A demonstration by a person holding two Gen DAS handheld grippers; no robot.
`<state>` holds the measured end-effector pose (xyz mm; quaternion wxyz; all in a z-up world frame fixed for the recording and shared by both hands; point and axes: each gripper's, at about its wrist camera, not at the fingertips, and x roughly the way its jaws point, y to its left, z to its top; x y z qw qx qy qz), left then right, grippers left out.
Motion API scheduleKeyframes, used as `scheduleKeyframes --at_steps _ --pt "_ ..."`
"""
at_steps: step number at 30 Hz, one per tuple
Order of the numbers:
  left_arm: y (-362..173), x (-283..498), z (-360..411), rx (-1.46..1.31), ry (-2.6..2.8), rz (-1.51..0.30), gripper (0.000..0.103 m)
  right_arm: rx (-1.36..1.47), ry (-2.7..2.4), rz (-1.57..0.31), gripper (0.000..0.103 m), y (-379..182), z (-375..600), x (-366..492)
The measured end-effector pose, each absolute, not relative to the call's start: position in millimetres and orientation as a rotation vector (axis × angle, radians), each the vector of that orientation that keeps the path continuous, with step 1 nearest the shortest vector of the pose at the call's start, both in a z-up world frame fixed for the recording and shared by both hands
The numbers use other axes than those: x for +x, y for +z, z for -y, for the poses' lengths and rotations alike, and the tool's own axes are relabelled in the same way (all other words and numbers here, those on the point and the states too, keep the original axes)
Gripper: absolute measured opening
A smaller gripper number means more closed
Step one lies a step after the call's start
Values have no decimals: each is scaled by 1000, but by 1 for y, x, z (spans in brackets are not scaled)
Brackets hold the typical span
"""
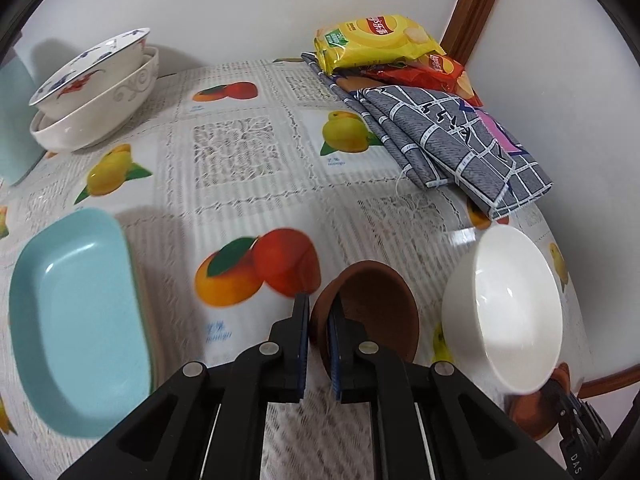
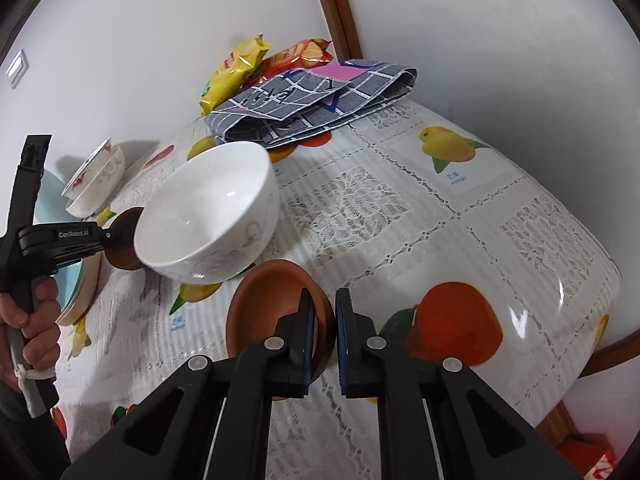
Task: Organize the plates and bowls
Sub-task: 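Carry the brown bowl in the right gripper over the white bowl while the left gripper holds its bowl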
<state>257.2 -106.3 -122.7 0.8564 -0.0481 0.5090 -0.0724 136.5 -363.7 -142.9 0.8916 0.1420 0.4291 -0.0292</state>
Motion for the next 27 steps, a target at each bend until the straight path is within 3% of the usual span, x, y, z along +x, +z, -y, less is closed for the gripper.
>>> scheduleKeyframes --at_steps 27 --pt "-60 184 81 -140 -183 -975 9 326 -41 -780 10 -78 342 89"
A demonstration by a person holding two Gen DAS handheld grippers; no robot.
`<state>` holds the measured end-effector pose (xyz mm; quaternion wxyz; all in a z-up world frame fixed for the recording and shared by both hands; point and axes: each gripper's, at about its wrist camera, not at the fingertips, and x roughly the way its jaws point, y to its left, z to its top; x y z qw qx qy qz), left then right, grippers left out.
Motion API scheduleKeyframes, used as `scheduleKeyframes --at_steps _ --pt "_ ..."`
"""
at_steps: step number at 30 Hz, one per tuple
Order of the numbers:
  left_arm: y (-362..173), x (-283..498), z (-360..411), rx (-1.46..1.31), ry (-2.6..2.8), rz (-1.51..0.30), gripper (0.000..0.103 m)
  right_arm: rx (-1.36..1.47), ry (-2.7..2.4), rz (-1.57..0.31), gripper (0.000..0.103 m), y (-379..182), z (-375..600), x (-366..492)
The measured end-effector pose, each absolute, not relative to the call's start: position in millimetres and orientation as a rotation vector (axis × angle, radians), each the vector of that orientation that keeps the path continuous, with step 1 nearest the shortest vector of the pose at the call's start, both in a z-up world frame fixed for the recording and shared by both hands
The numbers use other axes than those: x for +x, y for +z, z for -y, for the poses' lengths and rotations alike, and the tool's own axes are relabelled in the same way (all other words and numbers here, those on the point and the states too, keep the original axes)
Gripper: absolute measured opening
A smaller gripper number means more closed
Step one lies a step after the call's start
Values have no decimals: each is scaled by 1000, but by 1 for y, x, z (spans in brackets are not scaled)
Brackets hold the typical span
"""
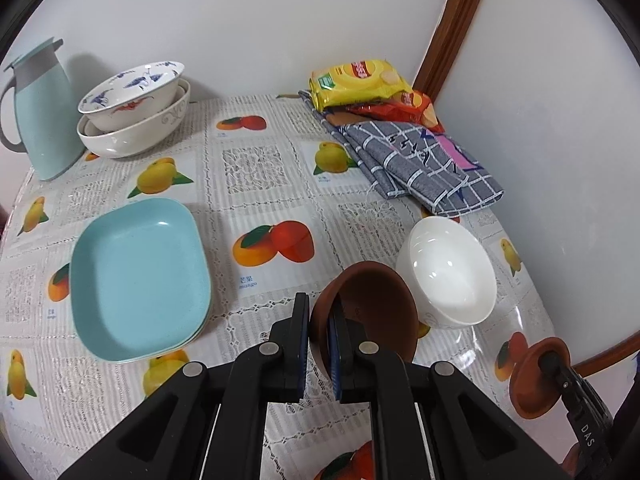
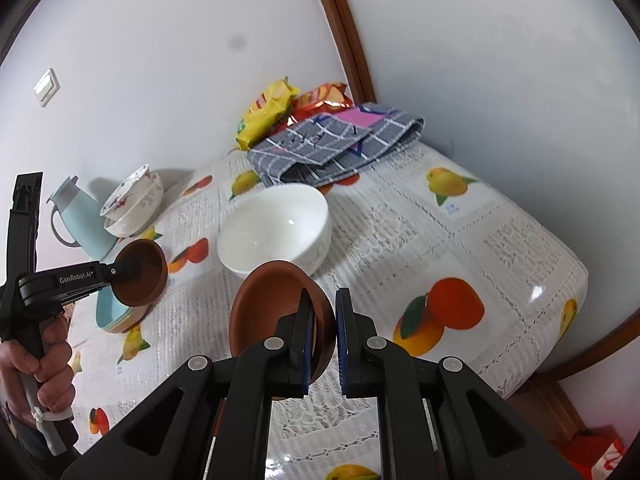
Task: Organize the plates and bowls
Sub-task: 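Carry the brown bowl in the right gripper over the white bowl while the left gripper holds its bowl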
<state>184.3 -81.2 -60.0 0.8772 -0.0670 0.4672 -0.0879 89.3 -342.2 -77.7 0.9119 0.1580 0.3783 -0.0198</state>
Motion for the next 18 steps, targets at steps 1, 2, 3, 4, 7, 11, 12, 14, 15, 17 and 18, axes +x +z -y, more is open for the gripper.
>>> scheduleKeyframes --at_steps 1,2,3,4,7,11,12,14,15,17,18 --pt "-58 183 80 -143 -184 -970 9 324 -38 -772 10 -74 341 89" --pt "-56 182 78 -147 -184 -965 9 323 -35 -768 10 -71 340 89" --pt "-53 180 77 -150 -182 -961 9 322 -33 -764 10 -69 339 89" --pt "-51 180 75 -150 -180 -957 9 319 -32 -759 10 -66 338 90" --pt "-45 177 71 -151 -173 -947 9 310 -29 -746 10 -57 334 93" --pt "-39 176 66 -151 -165 -940 9 301 -27 -731 10 -49 332 100" --pt "-38 176 65 -151 -164 -938 9 300 -29 -729 10 -48 331 102" --pt "-35 176 63 -150 -162 -933 9 301 -28 -729 10 -47 331 106" --pt "-33 177 62 -148 -161 -930 9 304 -28 -730 10 -47 331 107" --pt "-31 179 61 -148 -156 -925 9 312 -26 -734 10 -47 331 112" --pt "-30 179 60 -147 -155 -922 9 313 -26 -734 10 -47 331 114"
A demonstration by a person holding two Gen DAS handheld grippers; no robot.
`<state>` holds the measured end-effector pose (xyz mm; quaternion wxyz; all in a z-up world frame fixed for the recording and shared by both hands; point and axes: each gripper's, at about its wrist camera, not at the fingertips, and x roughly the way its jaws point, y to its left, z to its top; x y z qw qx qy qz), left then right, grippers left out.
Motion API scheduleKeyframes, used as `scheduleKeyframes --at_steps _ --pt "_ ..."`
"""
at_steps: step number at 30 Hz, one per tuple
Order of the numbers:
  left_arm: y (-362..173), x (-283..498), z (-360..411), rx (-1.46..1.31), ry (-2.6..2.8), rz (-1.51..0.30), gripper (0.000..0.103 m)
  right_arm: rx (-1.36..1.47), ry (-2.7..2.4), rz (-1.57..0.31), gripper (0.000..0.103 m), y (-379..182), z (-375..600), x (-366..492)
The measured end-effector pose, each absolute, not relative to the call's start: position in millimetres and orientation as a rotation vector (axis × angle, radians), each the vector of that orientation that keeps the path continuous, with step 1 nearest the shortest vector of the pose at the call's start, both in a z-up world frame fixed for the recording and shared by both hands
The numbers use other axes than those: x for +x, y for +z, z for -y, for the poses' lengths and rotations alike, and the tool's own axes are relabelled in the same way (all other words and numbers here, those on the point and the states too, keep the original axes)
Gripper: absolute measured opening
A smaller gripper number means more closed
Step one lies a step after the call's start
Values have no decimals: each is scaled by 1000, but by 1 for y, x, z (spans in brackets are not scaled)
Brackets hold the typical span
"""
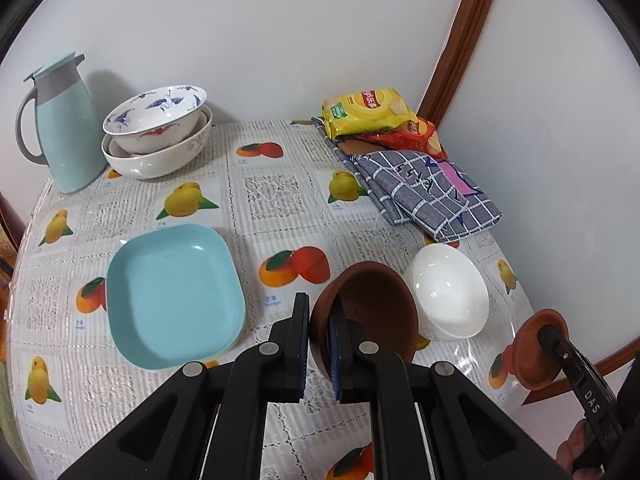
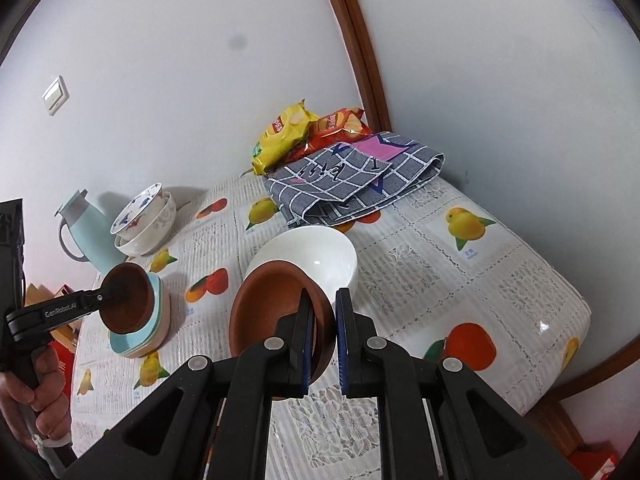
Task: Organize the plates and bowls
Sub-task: 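Carry the brown bowl in the right gripper over the white bowl while the left gripper holds its bowl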
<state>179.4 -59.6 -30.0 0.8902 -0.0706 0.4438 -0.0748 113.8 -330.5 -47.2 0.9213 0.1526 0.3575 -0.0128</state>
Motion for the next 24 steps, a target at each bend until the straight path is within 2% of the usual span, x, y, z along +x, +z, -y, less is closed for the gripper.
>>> scheduleKeyframes --at_steps 24 --pt "-64 226 54 -158 -123 -989 9 285 -17 -828 10 -89 324 197"
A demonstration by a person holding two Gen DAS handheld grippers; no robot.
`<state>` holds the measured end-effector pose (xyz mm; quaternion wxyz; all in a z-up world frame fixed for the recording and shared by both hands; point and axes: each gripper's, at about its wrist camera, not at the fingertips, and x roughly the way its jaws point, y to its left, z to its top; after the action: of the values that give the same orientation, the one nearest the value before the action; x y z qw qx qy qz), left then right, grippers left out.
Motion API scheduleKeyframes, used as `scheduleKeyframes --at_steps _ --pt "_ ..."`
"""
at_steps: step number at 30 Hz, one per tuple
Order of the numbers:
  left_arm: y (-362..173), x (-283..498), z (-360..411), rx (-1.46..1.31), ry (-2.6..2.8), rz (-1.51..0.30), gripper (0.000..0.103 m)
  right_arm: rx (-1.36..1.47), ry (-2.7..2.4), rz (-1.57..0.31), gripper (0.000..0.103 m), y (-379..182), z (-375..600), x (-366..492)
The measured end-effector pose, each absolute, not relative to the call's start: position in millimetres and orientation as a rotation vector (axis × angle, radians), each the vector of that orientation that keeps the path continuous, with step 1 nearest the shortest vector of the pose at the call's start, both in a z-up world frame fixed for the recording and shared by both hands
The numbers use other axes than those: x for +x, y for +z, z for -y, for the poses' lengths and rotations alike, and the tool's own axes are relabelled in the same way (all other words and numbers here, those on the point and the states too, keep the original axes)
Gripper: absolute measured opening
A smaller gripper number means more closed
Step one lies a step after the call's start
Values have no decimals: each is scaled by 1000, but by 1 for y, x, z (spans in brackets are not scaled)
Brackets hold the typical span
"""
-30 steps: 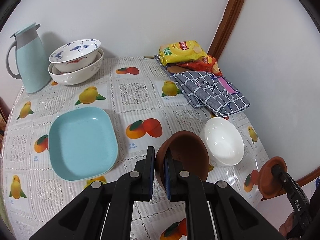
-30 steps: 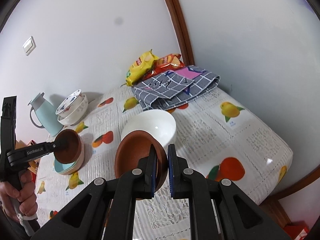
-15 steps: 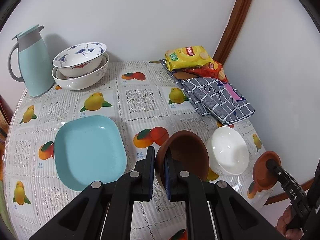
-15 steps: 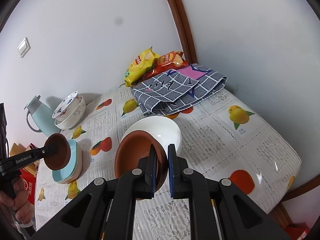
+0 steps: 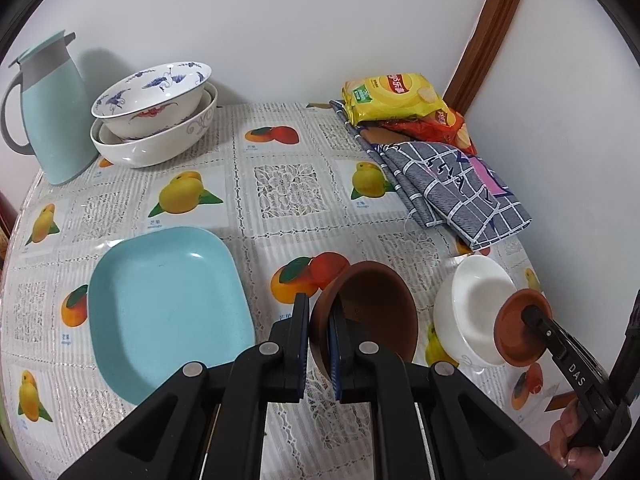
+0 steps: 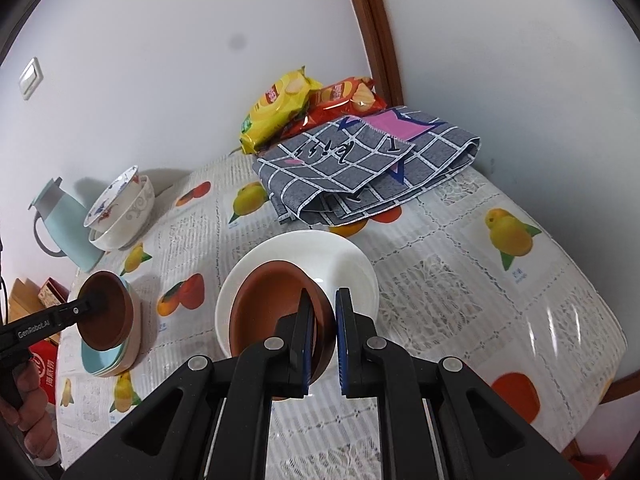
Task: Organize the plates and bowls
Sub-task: 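Carry the brown bowl in the right gripper over the white bowl while the left gripper holds its bowl, then lower the brown bowl into the white bowl and open the right gripper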
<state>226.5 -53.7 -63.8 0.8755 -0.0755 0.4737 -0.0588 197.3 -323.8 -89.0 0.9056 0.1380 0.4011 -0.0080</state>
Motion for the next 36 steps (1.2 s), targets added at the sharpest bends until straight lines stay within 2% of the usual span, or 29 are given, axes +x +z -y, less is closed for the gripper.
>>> scheduleKeyframes --at_steps 27,36 --pt "-90 258 63 -144 -131 -1043 9 184 -53 -917 11 -130 313 241" --pt "-94 260 66 -143 -136 -1049 9 68 -73 -937 10 -133 303 248"
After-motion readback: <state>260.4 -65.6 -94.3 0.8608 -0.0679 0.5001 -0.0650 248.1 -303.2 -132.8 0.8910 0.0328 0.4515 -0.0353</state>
